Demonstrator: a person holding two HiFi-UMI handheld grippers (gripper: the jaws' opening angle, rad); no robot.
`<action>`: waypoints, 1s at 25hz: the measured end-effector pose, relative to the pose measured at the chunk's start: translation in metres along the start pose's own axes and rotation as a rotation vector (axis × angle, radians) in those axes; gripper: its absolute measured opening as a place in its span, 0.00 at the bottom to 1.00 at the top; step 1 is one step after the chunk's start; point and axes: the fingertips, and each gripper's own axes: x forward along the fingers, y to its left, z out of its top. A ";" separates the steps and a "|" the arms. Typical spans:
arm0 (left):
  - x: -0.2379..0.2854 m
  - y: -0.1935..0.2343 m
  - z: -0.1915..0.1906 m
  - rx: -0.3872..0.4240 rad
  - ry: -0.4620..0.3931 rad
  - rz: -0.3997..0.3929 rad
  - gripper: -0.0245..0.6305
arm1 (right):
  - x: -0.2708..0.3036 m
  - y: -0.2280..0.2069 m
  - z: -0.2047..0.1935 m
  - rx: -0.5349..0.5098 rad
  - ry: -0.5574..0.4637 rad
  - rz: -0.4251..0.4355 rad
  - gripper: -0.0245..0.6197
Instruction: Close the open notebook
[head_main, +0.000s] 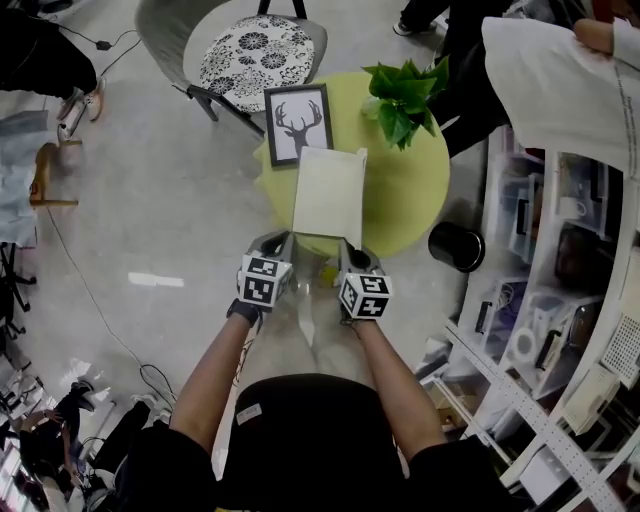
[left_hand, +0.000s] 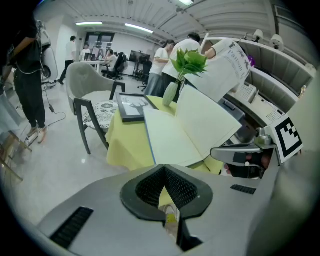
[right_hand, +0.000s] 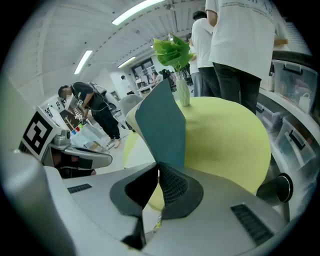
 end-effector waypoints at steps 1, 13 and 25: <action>-0.001 0.002 -0.002 -0.007 0.001 0.005 0.07 | 0.002 0.001 0.000 -0.010 0.004 0.003 0.05; -0.011 0.015 -0.011 -0.049 -0.003 0.025 0.07 | 0.021 0.015 -0.011 -0.111 0.083 0.039 0.06; -0.015 0.015 -0.015 -0.073 -0.004 0.027 0.07 | 0.030 0.018 -0.017 -0.103 0.137 0.068 0.07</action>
